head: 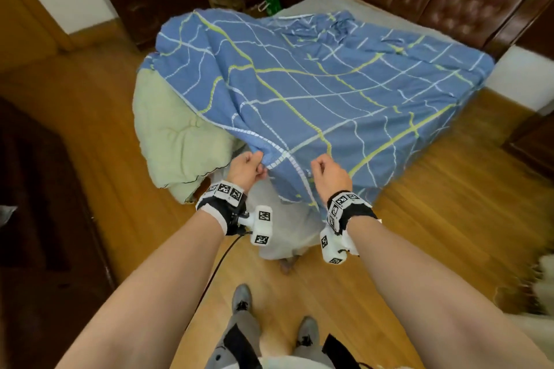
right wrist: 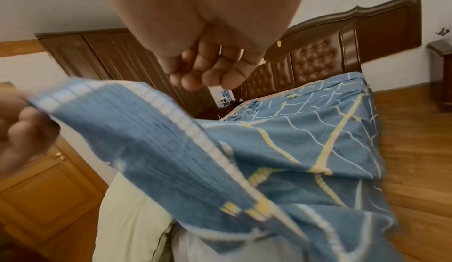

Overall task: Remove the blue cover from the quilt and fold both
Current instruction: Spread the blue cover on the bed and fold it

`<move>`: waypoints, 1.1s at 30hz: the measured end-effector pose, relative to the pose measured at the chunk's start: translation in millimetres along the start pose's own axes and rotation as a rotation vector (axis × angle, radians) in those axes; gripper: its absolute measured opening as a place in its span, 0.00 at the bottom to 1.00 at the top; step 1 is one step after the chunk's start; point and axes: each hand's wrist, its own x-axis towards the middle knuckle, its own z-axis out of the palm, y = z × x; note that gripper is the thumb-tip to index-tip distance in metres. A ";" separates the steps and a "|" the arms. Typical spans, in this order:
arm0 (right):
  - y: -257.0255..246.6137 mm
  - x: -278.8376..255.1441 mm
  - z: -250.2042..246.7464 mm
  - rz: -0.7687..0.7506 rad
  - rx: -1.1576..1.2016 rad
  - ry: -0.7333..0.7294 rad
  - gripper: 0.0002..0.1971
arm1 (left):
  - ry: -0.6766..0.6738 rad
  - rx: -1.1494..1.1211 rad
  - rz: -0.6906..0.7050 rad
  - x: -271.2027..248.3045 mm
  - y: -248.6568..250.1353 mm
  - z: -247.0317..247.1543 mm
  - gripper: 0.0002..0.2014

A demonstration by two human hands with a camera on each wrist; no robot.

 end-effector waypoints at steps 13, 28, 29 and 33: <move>-23.1 4.9 60.3 -0.012 0.162 -0.096 0.12 | -0.168 -0.099 0.070 -6.1 75.6 -25.1 0.19; -78.0 -4.0 -1.6 0.255 0.414 0.157 0.13 | -0.845 0.201 -0.331 39.4 20.6 -2.3 0.18; -79.6 -14.9 -8.3 0.261 0.418 0.160 0.11 | -0.879 0.187 -0.314 34.8 16.6 4.5 0.17; -72.2 -55.5 -25.1 0.213 0.372 0.231 0.09 | -0.957 0.160 -0.280 14.1 15.6 19.4 0.21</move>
